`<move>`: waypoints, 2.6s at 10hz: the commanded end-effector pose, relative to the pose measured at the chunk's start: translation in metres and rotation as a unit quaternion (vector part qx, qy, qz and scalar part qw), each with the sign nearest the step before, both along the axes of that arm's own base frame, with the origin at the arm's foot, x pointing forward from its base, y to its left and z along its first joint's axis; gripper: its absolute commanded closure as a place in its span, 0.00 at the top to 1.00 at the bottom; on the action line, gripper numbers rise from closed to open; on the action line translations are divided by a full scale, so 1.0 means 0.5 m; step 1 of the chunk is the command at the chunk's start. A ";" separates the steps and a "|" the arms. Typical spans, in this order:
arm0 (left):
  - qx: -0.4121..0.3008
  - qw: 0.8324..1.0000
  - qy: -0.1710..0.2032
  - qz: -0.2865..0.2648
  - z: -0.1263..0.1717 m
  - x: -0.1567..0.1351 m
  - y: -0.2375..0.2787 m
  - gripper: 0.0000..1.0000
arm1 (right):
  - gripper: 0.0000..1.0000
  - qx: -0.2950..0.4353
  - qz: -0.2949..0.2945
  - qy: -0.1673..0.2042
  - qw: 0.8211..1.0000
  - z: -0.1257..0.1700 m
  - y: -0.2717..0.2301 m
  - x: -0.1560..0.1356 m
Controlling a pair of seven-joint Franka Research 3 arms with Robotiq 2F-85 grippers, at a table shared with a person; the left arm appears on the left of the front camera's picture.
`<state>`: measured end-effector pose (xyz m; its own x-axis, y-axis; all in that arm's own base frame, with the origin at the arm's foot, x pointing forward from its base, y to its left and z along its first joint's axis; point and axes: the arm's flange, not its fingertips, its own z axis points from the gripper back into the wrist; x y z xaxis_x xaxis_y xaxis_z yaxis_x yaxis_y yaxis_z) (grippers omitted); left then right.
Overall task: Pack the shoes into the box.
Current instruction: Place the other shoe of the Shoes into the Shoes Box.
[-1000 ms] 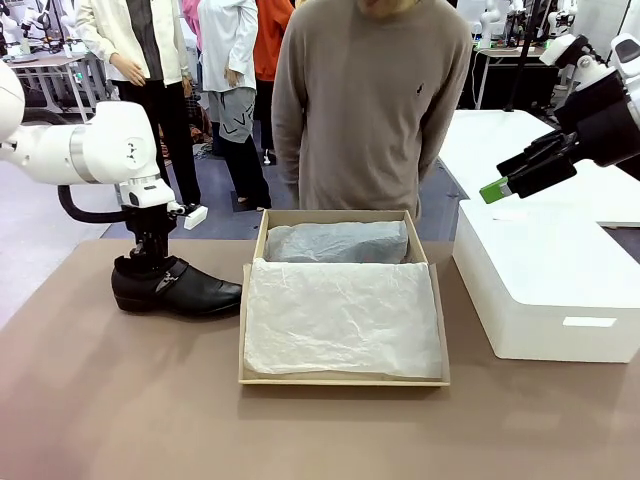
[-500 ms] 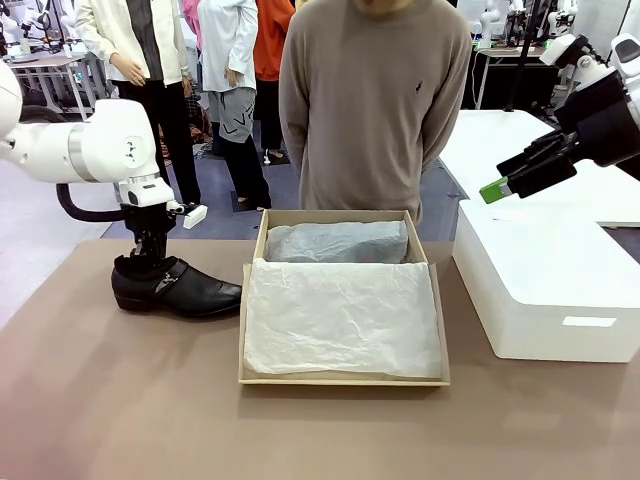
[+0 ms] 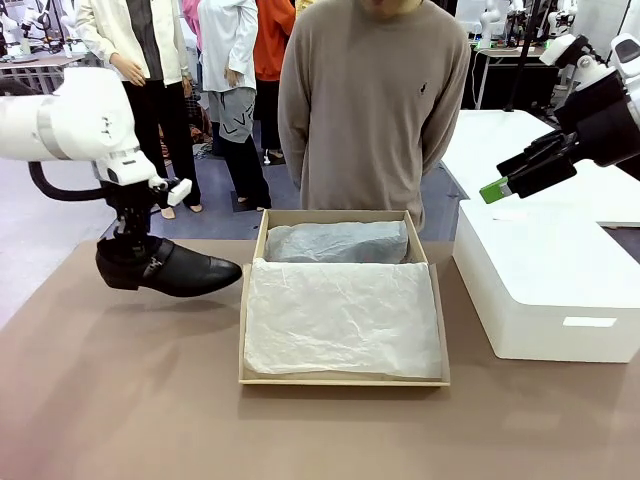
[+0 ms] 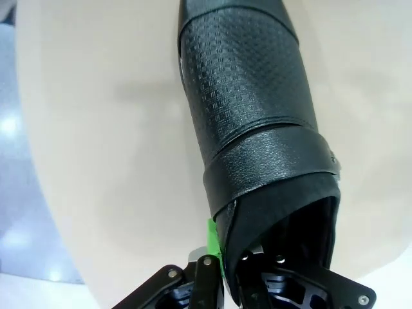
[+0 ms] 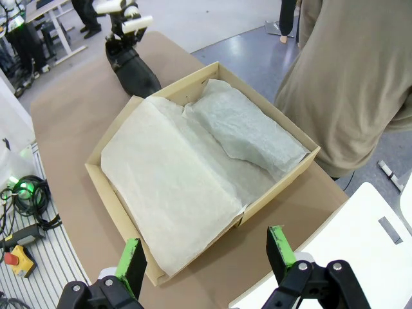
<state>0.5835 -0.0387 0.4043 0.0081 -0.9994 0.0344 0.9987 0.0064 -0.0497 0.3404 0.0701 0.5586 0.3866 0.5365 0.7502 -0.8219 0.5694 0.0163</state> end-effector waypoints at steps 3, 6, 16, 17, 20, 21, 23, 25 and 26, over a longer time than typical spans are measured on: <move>-0.034 0.982 0.052 0.179 0.117 -0.022 0.045 0.00 | 1.00 0.002 -0.001 -0.001 1.000 -0.001 -0.001 0.002; -0.095 0.951 0.082 0.282 0.187 -0.053 0.052 0.00 | 1.00 0.002 -0.001 -0.001 1.000 -0.001 -0.001 0.002; -0.084 0.929 0.097 0.348 0.183 -0.057 0.026 0.00 | 1.00 0.002 -0.001 -0.001 1.000 -0.001 -0.001 0.002; -0.091 0.900 0.101 0.414 0.192 -0.061 0.002 0.00 | 1.00 0.002 -0.001 -0.001 1.000 -0.001 -0.001 0.002; -0.117 0.816 0.099 0.558 0.223 -0.073 -0.074 0.00 | 1.00 0.002 -0.001 -0.001 1.000 -0.001 -0.001 0.002; -0.103 0.783 0.092 0.606 0.227 -0.078 -0.107 0.00 | 1.00 0.002 -0.001 -0.001 1.000 -0.001 -0.001 0.002; -0.086 0.733 0.061 0.672 0.239 -0.094 -0.182 0.00 | 1.00 0.002 -0.001 -0.001 1.000 -0.001 -0.001 0.002; -0.046 0.710 0.037 0.702 0.246 -0.096 -0.242 0.00 | 1.00 0.002 -0.001 -0.001 1.000 -0.001 -0.001 0.002; -0.024 0.698 0.033 0.715 0.246 -0.094 -0.259 0.00 | 1.00 0.002 -0.001 -0.001 1.000 -0.001 -0.001 0.002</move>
<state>0.5338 -0.1676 0.5227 0.9984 0.0027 0.0564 0.0075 0.9839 -0.1788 0.3404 0.0700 0.5586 0.3867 0.5363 0.7502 -0.8218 0.5696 0.0164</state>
